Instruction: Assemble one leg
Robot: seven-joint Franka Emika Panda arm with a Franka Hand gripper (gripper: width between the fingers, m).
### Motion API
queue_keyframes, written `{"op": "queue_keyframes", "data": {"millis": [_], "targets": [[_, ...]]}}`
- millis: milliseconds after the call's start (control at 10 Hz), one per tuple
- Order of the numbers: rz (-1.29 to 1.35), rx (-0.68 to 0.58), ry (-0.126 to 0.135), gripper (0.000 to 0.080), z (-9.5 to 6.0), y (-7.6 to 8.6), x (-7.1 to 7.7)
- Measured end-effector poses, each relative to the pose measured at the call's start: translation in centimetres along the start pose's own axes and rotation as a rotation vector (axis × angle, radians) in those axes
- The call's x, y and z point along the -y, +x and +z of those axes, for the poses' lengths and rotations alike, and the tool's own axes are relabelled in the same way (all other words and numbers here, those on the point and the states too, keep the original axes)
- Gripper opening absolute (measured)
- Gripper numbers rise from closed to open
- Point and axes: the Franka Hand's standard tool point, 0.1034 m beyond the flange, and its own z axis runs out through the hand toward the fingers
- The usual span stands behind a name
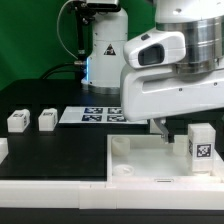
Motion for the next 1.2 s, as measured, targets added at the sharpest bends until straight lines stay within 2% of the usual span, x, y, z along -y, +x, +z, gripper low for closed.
{"op": "queue_keyframes", "data": {"millis": [200,400,500,600,800,1200], "targets": [[-0.001,-0.002,0.0,0.0649,0.03,0.01,0.2],[0.0,-0.002,0.0,0.0384,0.05,0.01,0.1],[0.0,-0.002,0.0,0.0384,0.04,0.02,0.1],[0.0,-0.002,0.0,0.0291,0.04,0.02,0.1],[0.056,-0.002,0.003,0.0291,0.05,0.01,0.15],[0.609,-0.015,0.008,0.0291,0.35,0.04,0.82]]}}
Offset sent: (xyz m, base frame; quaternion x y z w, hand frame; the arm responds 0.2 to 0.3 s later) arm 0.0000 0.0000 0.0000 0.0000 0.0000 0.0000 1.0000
